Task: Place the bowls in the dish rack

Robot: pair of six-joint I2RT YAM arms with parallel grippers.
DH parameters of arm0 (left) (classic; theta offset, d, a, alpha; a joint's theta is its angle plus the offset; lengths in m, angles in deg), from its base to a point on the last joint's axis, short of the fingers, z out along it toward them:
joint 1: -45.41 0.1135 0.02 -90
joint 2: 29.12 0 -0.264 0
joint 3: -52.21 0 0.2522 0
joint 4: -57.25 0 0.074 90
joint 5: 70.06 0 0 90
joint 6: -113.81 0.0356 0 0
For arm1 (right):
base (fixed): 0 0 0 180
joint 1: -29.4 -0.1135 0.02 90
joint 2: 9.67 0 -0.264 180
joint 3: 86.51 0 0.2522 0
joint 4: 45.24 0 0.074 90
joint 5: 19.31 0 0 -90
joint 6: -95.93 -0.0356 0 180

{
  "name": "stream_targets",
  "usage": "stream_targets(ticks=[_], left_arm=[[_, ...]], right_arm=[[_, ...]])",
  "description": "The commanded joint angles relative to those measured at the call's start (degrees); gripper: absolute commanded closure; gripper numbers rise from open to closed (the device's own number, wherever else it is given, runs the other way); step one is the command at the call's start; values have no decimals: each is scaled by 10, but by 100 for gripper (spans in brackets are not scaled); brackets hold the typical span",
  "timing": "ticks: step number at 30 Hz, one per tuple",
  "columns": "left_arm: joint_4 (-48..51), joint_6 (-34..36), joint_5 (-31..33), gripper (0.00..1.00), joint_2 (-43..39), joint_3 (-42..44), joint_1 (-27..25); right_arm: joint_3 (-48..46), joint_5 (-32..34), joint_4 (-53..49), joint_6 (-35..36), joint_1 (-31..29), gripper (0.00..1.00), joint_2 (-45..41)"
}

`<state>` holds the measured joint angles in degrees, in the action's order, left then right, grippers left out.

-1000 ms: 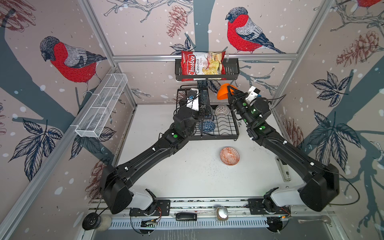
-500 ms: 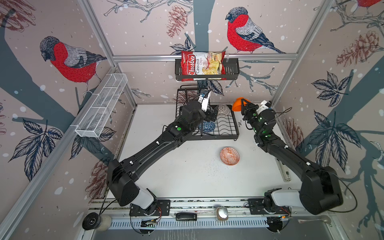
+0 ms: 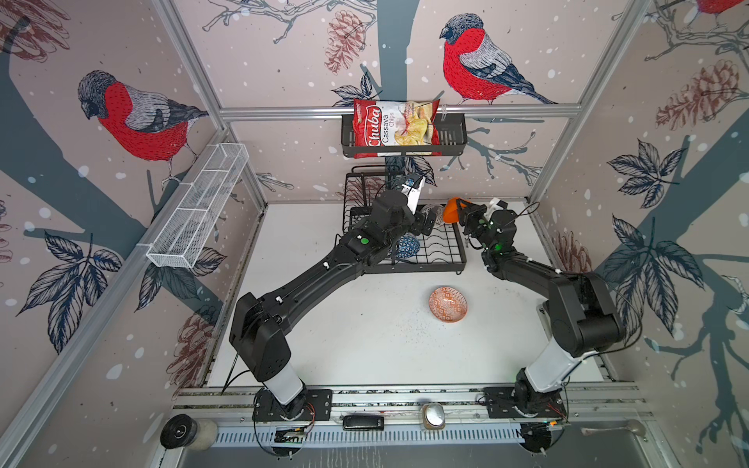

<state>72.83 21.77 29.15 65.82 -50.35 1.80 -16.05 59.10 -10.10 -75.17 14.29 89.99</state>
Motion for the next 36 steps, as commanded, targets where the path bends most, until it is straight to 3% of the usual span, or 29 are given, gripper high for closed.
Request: stream_targets(ticks=[1,17,36], left_arm=[[0,8,4,2,4,-1,1],[-28,12,10,2,-19,61,2],[-28,14,12,2,-21,72,3]], right_arm=[[15,-32,84,4,-5,100,31],[30,-58,213,-31,-34,100,172],[41,-37,196,-24,-47,100,210]])
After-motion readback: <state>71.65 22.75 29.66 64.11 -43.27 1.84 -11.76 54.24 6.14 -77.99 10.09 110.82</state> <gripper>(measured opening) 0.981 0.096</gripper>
